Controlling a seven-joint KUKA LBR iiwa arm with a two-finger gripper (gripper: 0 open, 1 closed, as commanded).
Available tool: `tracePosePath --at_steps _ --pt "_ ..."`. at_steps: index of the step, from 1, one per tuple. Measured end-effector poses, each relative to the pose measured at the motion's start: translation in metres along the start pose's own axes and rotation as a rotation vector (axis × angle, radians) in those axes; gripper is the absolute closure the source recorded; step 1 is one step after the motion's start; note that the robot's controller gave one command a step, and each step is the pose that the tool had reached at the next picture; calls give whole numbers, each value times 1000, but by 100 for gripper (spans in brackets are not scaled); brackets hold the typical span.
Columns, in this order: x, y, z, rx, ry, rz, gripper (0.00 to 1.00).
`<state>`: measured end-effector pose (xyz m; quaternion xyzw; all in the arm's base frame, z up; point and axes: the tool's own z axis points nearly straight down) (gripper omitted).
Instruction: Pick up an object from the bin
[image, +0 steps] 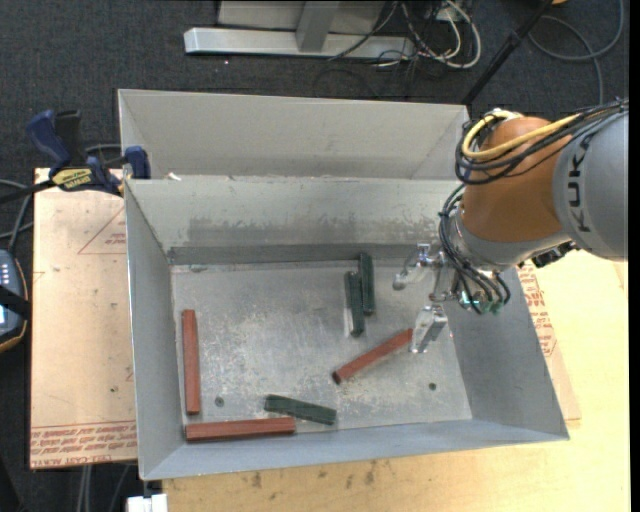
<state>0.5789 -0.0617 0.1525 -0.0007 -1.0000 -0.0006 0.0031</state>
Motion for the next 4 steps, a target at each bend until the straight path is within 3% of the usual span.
tracePosePath --at_steps 1,2,3,4 --pt "-2 0 -4 1 -7 -1 0" --pt "32 15 75 3 -15 -204 100" --pt "32 15 75 3 -15 -204 100" --pt "21 -8 -123 1 -7 -283 100"
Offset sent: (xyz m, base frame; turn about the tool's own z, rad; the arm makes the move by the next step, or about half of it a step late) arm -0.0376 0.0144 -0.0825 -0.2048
